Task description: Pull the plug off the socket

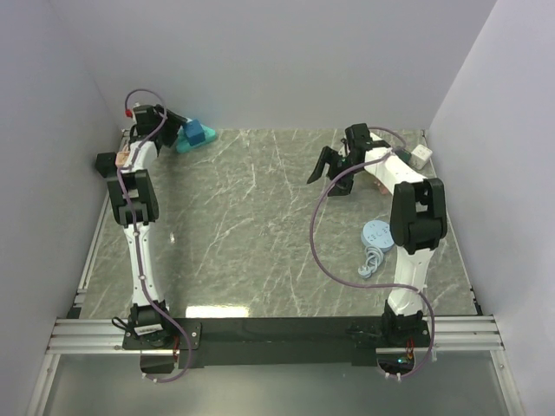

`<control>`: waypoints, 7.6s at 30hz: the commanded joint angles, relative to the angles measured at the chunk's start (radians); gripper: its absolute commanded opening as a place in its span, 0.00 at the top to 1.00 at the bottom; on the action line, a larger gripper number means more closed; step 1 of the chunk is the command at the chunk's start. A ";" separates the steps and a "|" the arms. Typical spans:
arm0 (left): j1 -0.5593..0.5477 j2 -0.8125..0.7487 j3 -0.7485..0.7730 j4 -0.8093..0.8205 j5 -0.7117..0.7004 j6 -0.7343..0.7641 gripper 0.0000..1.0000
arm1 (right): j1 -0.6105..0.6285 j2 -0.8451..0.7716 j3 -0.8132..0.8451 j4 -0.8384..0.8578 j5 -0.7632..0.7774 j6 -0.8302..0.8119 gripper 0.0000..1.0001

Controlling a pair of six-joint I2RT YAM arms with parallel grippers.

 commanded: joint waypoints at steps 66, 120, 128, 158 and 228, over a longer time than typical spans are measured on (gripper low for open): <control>-0.374 -0.336 -0.340 -0.277 0.368 0.550 0.27 | 0.137 -0.207 0.047 -0.112 0.272 0.040 0.03; -0.381 -1.135 -1.408 0.081 0.181 0.206 0.90 | 0.324 0.390 0.700 -0.383 0.332 0.473 0.02; -0.381 -1.044 -1.371 0.090 0.331 0.269 0.72 | 0.337 0.175 0.347 -0.127 0.202 0.358 1.00; -0.461 -0.916 -1.357 0.274 0.285 0.217 0.77 | 0.367 0.094 0.280 0.055 -0.192 0.213 1.00; -0.348 -0.958 -1.225 0.117 0.482 0.246 1.00 | -0.173 -0.040 0.103 -0.057 0.438 0.173 1.00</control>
